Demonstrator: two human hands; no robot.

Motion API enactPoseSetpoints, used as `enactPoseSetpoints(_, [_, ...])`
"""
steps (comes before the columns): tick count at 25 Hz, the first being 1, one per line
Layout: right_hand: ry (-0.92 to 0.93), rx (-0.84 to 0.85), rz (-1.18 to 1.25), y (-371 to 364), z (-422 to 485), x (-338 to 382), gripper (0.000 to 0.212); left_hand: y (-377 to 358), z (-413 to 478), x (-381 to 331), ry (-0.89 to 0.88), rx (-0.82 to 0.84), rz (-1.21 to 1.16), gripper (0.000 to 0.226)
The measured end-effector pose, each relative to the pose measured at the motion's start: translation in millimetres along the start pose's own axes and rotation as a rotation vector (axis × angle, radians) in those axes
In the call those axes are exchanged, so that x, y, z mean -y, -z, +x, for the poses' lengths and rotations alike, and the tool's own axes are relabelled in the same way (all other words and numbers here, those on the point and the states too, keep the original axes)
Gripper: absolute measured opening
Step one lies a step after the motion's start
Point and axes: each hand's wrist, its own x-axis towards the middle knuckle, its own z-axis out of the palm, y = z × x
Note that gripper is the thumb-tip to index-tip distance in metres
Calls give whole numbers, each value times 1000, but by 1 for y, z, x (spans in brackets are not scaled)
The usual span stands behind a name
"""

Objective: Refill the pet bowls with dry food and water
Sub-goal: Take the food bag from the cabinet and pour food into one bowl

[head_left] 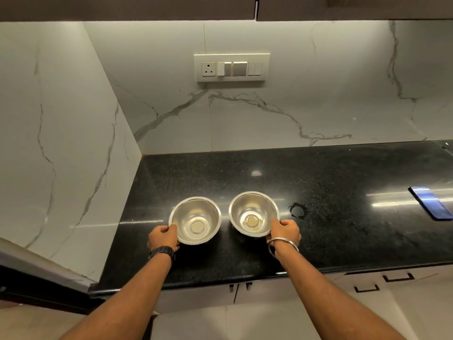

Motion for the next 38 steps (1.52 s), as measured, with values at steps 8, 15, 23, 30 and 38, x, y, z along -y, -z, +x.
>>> enactPoseSetpoints(8, [392,-4,35,2,-20,87,11,-1,-27,-81,-379,-24,151,41])
enactPoseSetpoints(15, [760,71,261,4,-67,213,9,-10,-84,-192,-702,67,-180,10])
enactPoseSetpoints(23, [787,270,649,43,-124,339,10,1,-162,-314,-835,193,-474,9])
enactPoseSetpoints(30, [264,640,1124,67,-152,396,13,-3,-218,-376,-615,555,-803,28])
enactPoseSetpoints(38, [114,715,1187,71,-138,405,9,-15,-227,-398,-489,597,-856,23])
